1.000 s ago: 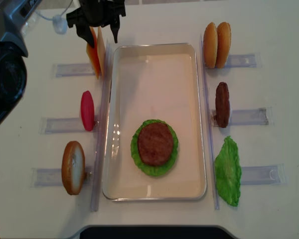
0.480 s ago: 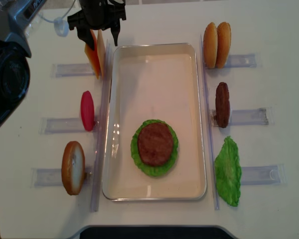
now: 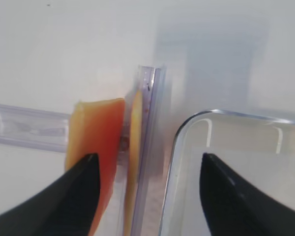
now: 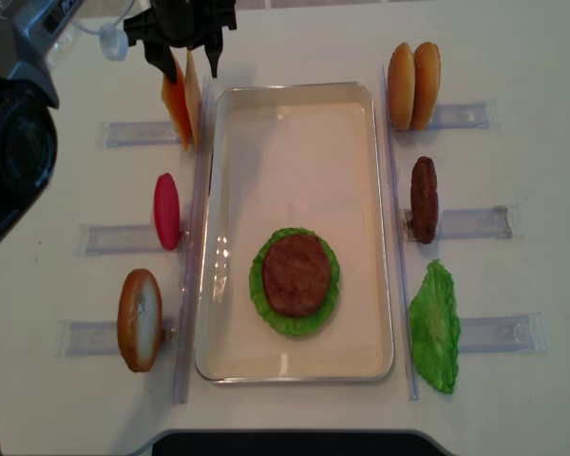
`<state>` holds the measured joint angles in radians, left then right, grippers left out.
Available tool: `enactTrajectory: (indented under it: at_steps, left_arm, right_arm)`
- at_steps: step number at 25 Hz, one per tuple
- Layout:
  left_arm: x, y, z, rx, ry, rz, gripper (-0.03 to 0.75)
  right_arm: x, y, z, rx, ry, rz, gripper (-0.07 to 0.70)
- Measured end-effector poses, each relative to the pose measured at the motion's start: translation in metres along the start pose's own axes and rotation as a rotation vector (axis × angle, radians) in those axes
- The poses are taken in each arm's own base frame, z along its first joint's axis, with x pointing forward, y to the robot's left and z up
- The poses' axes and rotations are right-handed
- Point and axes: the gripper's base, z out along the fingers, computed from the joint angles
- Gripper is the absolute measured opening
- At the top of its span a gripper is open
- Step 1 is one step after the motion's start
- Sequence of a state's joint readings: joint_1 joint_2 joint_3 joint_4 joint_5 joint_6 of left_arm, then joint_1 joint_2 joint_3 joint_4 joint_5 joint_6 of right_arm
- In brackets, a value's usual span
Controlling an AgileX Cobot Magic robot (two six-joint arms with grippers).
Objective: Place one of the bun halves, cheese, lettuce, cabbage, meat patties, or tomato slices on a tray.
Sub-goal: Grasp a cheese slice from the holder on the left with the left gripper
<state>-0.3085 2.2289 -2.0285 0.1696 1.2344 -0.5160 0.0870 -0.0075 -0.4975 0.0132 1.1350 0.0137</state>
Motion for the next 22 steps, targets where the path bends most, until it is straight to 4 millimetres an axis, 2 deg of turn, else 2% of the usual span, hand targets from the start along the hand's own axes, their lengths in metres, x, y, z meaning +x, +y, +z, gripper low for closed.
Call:
enactTrajectory:
  at_steps: [7,22]
  left_arm:
    - [-0.0008,-0.0007,-0.0015,0.008,-0.003,-0.003,0.438]
    - [0.0013,-0.0044,0.0049,0.032,0.026,-0.010,0.405]
  right_arm:
    - [0.0000,0.0000,0.0000,0.000,0.000,0.000,0.556]
    - [0.0000,-0.0003,0.0000,0.003,0.000,-0.002,0.556]
